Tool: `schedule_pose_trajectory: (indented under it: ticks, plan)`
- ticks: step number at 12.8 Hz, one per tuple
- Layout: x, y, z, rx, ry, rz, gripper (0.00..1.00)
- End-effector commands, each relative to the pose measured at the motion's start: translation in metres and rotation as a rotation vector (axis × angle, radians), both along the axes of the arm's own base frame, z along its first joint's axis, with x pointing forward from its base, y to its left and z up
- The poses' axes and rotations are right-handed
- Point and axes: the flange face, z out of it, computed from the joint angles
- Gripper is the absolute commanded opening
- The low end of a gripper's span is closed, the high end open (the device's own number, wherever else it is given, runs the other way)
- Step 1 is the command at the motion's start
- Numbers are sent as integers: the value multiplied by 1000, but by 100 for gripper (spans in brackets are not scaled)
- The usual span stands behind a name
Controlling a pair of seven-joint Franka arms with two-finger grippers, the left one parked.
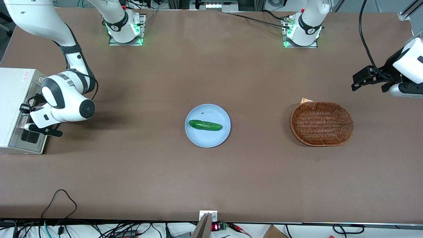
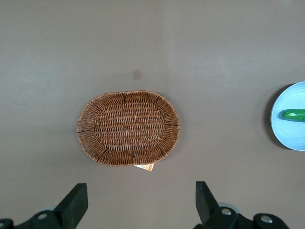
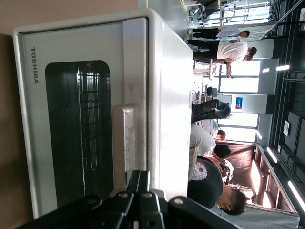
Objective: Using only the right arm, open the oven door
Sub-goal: 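Pull the oven door handle outward and down with the right gripper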
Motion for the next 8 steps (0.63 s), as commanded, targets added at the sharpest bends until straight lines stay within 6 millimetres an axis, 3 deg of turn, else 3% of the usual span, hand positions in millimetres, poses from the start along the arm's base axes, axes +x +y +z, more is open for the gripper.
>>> schedule_pose_trajectory:
  ticks: [1,5,8]
  plan:
    - [-3,-1,-7,-9,-6,13,0]
    - [-3,0,-11,0,0,11,0]
    - [-1,11,-16,21,2,35,0]
